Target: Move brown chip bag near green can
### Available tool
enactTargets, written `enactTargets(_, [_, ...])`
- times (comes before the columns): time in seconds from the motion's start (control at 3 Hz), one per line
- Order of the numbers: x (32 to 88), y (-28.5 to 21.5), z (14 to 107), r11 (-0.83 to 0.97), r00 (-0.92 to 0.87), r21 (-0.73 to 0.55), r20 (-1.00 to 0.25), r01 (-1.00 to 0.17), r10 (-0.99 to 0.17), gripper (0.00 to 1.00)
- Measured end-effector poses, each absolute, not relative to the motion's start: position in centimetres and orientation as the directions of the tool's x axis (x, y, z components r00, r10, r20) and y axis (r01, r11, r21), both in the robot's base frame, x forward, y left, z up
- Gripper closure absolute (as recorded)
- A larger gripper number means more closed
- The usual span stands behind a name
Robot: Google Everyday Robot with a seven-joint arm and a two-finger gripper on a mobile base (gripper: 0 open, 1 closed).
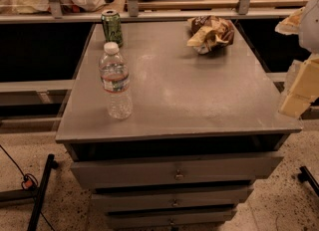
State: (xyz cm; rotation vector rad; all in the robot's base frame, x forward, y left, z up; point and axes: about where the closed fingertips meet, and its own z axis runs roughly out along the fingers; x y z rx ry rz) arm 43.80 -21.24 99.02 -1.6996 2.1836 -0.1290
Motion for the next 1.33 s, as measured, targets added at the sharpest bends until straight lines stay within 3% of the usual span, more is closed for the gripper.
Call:
enactTargets(0.67, [44.5, -21.6, 99.1, 0.308, -0.226, -0.312, -0.272, -0.899, -0.935, 0.0])
enactTargets(1.33, [52.4, -25.3, 102.1, 0.421, -0.241, -0.446, -0.406, -0.79, -0.882, 0.0])
